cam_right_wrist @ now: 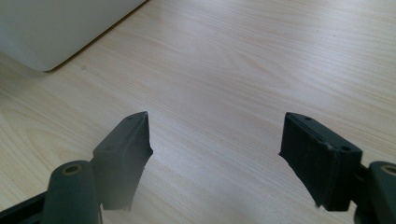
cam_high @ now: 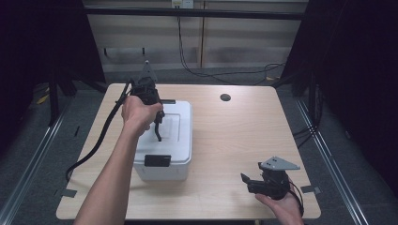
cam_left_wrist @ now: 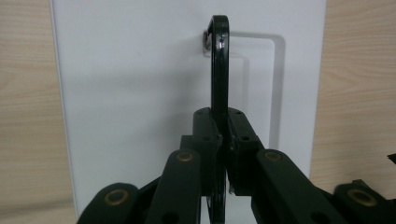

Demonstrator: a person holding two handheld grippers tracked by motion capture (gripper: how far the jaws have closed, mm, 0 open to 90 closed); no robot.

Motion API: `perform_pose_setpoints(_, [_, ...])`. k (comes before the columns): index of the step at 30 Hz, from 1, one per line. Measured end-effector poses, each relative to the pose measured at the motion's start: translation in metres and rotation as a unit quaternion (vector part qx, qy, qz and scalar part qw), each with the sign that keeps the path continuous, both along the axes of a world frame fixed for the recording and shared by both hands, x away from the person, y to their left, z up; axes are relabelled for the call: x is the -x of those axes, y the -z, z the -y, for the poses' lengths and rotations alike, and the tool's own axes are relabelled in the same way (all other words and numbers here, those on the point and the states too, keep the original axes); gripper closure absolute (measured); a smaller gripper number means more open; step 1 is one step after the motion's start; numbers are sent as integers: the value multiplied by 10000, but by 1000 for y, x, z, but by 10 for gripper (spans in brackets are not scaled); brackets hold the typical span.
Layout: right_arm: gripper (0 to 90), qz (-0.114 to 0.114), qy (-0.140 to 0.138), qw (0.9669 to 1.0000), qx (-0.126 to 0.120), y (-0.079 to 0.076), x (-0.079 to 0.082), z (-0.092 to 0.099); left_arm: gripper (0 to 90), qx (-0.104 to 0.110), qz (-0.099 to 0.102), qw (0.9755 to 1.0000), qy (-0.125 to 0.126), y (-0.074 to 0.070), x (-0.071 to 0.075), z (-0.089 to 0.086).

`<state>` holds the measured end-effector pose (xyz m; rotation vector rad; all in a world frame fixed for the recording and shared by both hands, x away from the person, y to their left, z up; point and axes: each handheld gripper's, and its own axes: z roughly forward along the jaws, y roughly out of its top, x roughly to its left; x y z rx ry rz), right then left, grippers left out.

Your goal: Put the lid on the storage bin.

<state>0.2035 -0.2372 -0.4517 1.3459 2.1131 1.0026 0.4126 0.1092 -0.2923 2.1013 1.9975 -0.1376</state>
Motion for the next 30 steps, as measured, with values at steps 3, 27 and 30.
perform_pose_setpoints(3, [236, -6, 2, 10000, 1, 0, 0, 0, 840, 50, -28, 10000, 3, 2, 0, -2])
perform_pose_setpoints(27, [237, -3, -12, 10000, -1, 0, 0, 0, 713, -33, -9, 9994, 332, 11, -4, -3])
perform_pose_setpoints(30, [237, -3, -15, 10000, 1, 0, 0, 0, 661, -31, 8, 9993, 381, 11, -4, -3])
